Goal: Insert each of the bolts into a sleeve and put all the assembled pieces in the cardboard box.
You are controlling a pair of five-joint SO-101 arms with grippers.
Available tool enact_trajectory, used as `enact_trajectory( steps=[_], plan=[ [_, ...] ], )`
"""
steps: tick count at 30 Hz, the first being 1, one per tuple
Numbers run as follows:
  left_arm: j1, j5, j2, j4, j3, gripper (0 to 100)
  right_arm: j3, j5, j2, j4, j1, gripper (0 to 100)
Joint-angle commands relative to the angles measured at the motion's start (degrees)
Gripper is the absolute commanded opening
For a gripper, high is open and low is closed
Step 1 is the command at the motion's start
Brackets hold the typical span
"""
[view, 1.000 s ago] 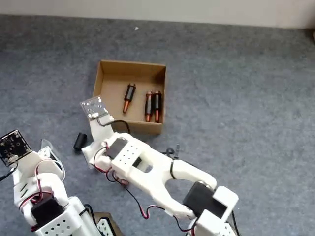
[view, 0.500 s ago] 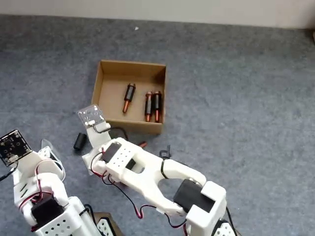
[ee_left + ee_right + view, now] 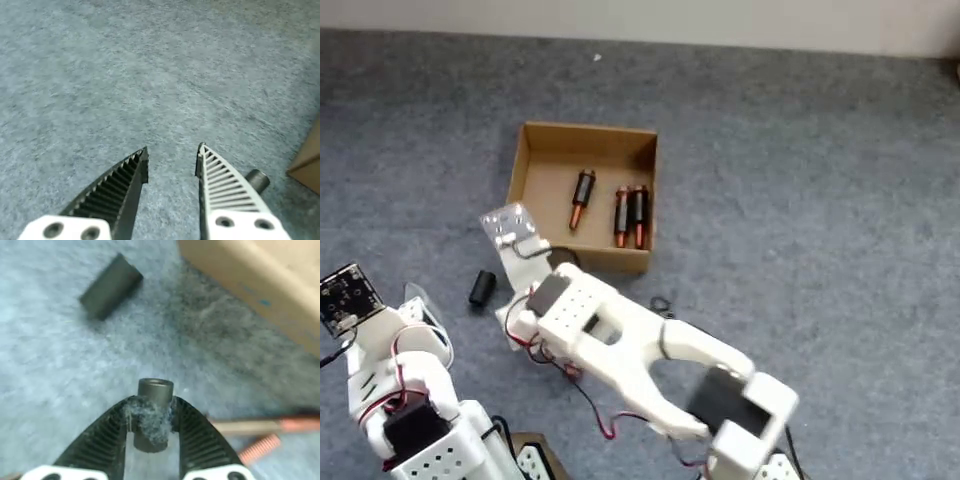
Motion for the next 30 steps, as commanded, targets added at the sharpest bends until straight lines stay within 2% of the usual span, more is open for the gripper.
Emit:
enact_trajectory(
  steps=[1,6,13,17,24,30],
  plan=[
    [5.9,-3.1,0.0,-0.9,-0.3,18,-3.0,1.0,-13.1,2.9,2.9,0.5],
    [10.4,-6.2,0.4,-0.9,-1.7,18,5.1,1.1,-27.5,4.5,5.8,0.5],
    [27.3,-14.2,0.5,9.1,-8.0,18,20.7,1.1,-49.9,4.5,14.6,0.5],
    [34.5,-16.3,1.6,10.1,-9.0,18,28.6,1.1,-59.0,4.4,22.8,0.5],
    [46.5,-17.5,23.0,10.5,-18.2,18,36.7,-0.2,-61.6,3.4,37.4,0.5],
    [58.7,-17.1,44.7,10.5,-26.5,18,42.8,-7.7,-57.3,-7.5,48.4,0.5]
  ],
)
